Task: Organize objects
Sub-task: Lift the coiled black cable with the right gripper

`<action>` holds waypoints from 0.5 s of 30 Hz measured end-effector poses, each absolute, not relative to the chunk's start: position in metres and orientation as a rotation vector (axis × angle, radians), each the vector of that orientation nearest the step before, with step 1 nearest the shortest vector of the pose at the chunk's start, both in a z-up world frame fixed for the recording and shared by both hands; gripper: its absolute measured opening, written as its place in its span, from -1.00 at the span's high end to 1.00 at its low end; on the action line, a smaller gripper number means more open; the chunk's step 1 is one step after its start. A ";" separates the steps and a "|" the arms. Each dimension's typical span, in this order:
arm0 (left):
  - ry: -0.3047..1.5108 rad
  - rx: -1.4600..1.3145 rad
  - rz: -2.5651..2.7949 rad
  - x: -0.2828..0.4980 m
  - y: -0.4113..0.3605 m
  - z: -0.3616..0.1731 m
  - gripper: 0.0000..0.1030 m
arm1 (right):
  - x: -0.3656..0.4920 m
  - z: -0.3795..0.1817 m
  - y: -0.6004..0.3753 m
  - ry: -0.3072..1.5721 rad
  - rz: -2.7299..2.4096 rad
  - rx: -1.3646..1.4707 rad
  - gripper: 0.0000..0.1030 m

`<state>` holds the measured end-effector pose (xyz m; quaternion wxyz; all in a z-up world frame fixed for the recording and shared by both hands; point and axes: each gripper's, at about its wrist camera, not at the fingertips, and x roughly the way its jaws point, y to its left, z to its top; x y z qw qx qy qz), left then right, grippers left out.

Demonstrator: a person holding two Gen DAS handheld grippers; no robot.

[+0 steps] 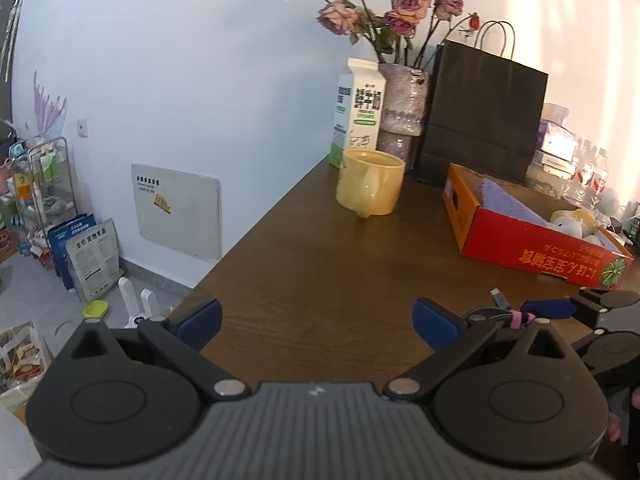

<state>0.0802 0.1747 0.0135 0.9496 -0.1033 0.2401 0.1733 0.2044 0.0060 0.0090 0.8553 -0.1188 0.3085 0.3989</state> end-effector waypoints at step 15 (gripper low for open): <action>0.520 -0.247 0.365 0.077 0.190 0.001 -1.00 | 0.198 0.003 0.000 0.664 0.930 -0.250 -1.00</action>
